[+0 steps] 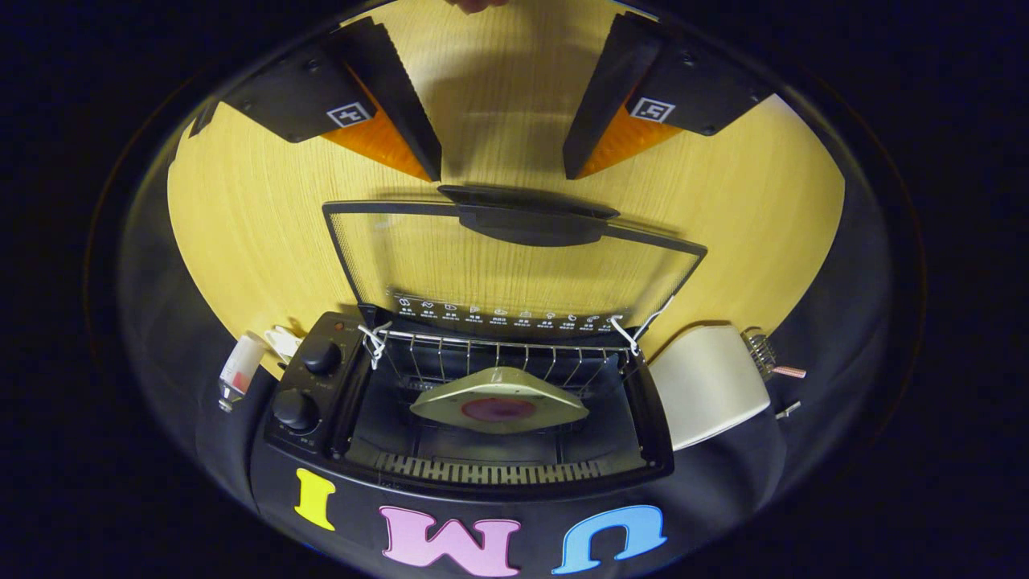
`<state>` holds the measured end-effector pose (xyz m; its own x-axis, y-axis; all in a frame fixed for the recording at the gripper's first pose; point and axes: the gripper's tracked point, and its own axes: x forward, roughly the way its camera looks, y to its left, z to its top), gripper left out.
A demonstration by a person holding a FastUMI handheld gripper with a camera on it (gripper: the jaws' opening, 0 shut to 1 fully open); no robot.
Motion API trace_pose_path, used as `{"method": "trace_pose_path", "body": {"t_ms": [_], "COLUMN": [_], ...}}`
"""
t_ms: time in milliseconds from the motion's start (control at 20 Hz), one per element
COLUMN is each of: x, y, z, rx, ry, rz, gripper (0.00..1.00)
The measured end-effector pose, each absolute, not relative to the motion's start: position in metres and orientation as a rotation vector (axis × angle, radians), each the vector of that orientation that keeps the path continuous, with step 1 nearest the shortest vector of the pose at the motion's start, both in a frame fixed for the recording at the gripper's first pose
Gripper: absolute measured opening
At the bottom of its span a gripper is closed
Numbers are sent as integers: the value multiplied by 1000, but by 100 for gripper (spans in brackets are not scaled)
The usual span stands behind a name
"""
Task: Open the toaster oven, put the food inside, and close the toaster oven door.
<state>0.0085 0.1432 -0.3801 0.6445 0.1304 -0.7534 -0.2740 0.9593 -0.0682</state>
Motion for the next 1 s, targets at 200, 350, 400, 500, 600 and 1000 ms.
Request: {"method": "trace_pose_path", "body": {"t_ms": [200,350,400,500,600,1000], "x": [18,20,20,20,18,38], "y": [146,145,145,145,146,155], "z": [-385,-382,-381,-373,-360,-274], "rx": [-125,-133,-158,-176,-181,-140], "ry": [842,840,836,814,789,551], "rz": [168,149,151,155,173,225], "gripper": [100,100,100,100,100,100]}}
